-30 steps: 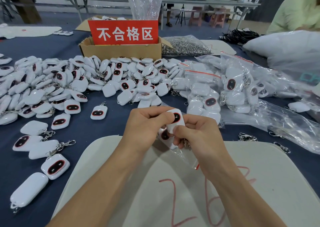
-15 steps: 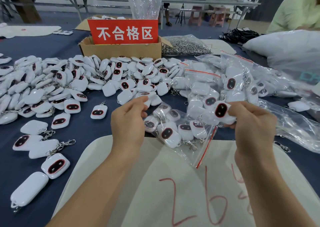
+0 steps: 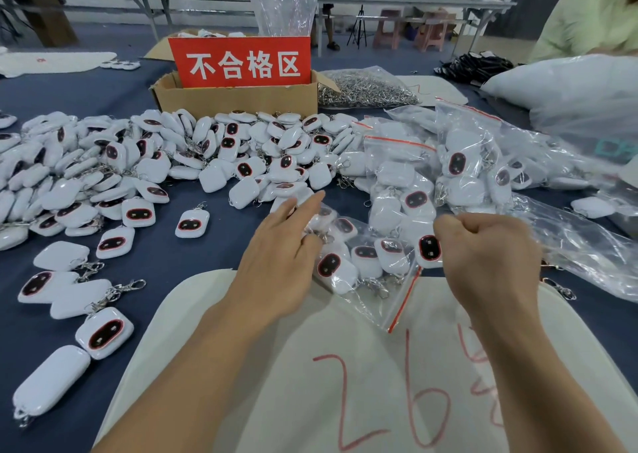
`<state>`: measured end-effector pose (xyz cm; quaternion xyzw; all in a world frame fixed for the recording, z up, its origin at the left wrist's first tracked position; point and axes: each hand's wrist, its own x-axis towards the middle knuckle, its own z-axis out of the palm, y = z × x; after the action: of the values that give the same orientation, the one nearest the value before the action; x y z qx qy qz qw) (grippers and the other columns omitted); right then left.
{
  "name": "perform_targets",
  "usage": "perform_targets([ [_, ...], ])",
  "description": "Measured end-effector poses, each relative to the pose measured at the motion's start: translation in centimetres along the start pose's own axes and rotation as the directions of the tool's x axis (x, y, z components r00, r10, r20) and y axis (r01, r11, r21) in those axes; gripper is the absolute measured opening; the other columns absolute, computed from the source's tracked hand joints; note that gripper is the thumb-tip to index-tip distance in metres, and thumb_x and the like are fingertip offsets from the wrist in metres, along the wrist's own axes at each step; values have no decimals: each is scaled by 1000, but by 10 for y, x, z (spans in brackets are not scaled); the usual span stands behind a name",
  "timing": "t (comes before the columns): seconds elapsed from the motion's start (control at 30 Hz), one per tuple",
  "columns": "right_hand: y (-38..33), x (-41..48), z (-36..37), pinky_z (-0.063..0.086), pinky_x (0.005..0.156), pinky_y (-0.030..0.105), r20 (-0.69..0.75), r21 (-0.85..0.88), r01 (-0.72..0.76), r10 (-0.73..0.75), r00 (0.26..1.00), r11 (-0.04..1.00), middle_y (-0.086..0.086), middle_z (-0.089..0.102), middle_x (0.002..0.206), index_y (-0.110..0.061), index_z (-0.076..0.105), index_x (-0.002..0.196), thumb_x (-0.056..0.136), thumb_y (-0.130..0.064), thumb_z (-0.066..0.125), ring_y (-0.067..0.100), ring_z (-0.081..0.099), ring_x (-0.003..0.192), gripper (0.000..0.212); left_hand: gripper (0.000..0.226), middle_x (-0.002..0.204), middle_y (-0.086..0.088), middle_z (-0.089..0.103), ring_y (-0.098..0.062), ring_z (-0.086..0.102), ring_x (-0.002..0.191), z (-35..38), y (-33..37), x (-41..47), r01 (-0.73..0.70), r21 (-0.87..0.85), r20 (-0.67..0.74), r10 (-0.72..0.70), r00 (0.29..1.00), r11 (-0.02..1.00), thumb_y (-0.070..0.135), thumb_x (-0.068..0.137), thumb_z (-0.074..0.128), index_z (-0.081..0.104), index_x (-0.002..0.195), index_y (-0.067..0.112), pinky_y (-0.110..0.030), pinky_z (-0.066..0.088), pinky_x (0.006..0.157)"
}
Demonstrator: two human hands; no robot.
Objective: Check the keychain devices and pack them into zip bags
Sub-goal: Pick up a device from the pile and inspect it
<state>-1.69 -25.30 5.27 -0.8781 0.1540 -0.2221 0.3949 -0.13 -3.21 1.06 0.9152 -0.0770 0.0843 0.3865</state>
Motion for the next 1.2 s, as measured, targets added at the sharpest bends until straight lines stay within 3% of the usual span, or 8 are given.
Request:
perform_targets([
  [0.17, 0, -2, 3, 25, 47, 33, 16, 8, -9, 9, 1000, 1000, 0, 21, 43, -21, 43, 50, 80, -24, 56, 15, 26, 46, 33, 53, 146, 25, 52, 23, 17, 138, 5, 9, -4, -201, 40, 95, 197, 976, 979, 23, 109, 36, 32, 160, 37, -9, 1, 118],
  [0.3, -1, -2, 0, 28, 48, 34, 5, -50, -46, 46, 999, 998, 2, 24, 40, -22, 45, 47, 78, -26, 56, 17, 23, 46, 33, 50, 114, 22, 71, 28, 37, 116, -3, 11, -3, -122, 6, -251, 120, 961, 993, 16, 98, 41, 56, 144, 32, -25, 23, 119],
  [0.43, -4, -2, -2, 31, 50, 35, 9, -91, -83, 84, 996, 992, 1, 30, 36, -26, 50, 45, 79, -28, 55, 22, 28, 48, 34, 50, 88, 15, 75, 7, 57, 97, -7, 8, 0, 65, 172, -244, -22, 970, 983, 1, 92, 43, 68, 130, 24, -28, 13, 126],
  [0.6, -8, -3, -1, 41, 57, 37, 54, -149, -137, 147, 988, 979, -2, 39, 38, -34, 60, 46, 78, -34, 56, 29, 49, 57, 32, 63, 83, 18, 75, 42, 26, 107, -1, 11, -3, -41, 68, -270, 58, 961, 997, -14, 82, 42, 75, 117, 26, -10, 11, 119],
  [0.8, -8, -4, -2, 38, 57, 36, 78, -147, -135, 147, 986, 980, -3, 38, 35, -37, 58, 41, 76, -35, 54, 30, 47, 56, 36, 66, 75, 24, 69, 44, 24, 100, 3, 7, -1, 15, 85, -163, -1, 987, 996, -18, 79, 43, 77, 114, 27, 0, 2, 109],
  [0.97, -5, -3, -2, 38, 55, 36, 81, -160, -136, 151, 985, 978, -3, 37, 38, -30, 56, 43, 81, -33, 58, 30, 44, 54, 38, 67, 78, 24, 72, 15, 44, 115, -1, 10, 0, 18, 89, -205, 1, 979, 996, -14, 79, 39, 76, 111, 32, 10, 5, 98],
  [1.07, -5, -3, -2, 39, 56, 37, 85, -160, -122, 136, 987, 980, 1, 40, 44, -30, 56, 46, 82, -33, 58, 31, 45, 56, 37, 65, 73, 17, 72, 32, 44, 99, -1, 18, -7, -135, 25, -252, 137, 958, 991, -8, 69, 36, 79, 103, 26, -8, 11, 119],
  [1.2, -4, -2, -1, 37, 54, 35, 86, -160, -130, 145, 986, 978, -3, 38, 39, -31, 56, 42, 82, -32, 59, 28, 44, 54, 40, 54, 57, 12, 61, -9, 58, 73, -1, 20, -7, -221, 74, -135, 229, 964, 973, 0, 67, 35, 80, 89, 19, -32, 20, 127],
])
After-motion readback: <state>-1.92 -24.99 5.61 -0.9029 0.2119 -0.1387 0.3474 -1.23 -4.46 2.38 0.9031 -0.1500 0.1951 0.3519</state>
